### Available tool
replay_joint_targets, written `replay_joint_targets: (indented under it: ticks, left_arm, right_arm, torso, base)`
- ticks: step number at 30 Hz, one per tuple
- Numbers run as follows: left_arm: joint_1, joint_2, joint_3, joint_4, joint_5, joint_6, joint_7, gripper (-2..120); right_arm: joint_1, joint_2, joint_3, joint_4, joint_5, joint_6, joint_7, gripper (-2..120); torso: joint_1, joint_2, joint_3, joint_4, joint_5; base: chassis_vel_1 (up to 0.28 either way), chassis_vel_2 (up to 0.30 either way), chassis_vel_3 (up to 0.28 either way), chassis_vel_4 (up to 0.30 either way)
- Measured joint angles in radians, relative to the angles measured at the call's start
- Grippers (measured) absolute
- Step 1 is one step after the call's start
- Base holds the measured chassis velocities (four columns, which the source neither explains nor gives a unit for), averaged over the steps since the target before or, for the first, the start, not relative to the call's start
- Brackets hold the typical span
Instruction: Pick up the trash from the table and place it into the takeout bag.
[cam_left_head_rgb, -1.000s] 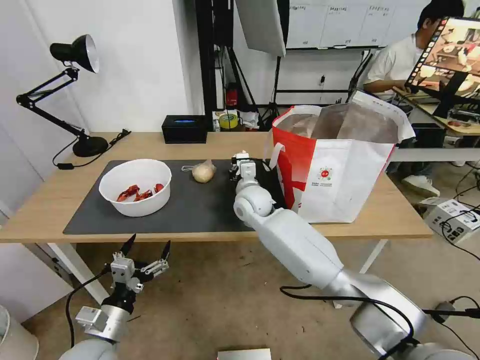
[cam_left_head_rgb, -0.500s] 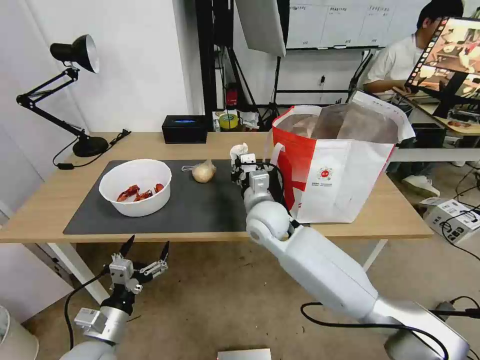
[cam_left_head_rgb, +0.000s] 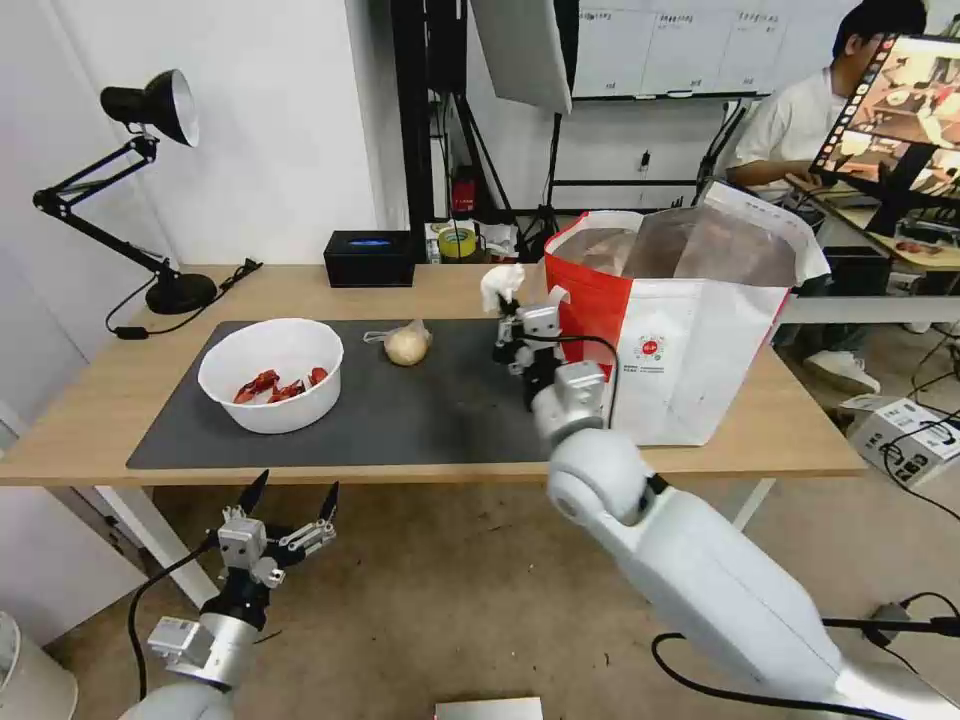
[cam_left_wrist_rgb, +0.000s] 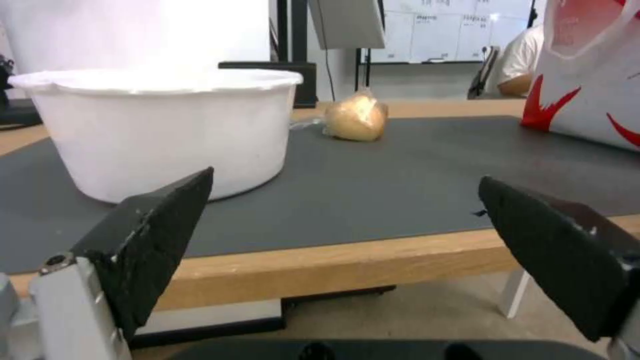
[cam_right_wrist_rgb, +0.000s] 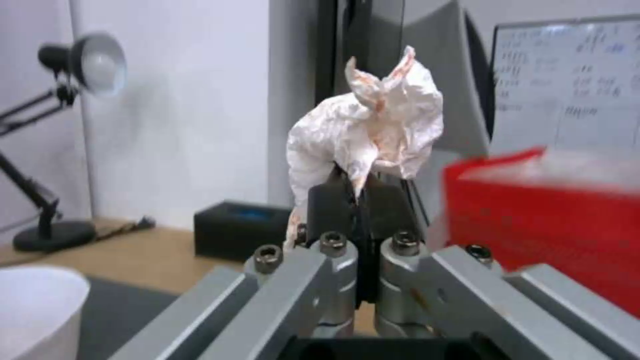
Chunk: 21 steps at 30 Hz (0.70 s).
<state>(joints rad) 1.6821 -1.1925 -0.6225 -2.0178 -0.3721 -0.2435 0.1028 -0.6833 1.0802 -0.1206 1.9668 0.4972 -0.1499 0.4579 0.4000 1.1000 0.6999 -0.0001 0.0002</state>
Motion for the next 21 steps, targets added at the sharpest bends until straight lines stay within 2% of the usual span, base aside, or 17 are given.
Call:
replay_joint_targets:
  ticks: [8, 21]
  left_arm:
    - [-0.013, 0.007, 0.001, 0.000, -0.003, -0.002, 0.000, 100]
    - [-0.022, 0.008, 0.007, 0.001, -0.010, 0.001, 0.000, 100]
  right_arm:
    - [0.022, -0.093, 0.107, 0.087, 0.062, -0.020, -0.004, 0]
    - [0.073, -0.169, 0.196, 0.059, 0.092, -0.074, -0.007, 0]
  torso:
    - [0.000, 0.000, 0.000, 0.0000, -0.0001]
    - [0.000, 0.000, 0.000, 0.0000, -0.0001]
  base:
    - [0.000, 0.000, 0.000, 0.000]
    - [0.000, 0.000, 0.000, 0.000]
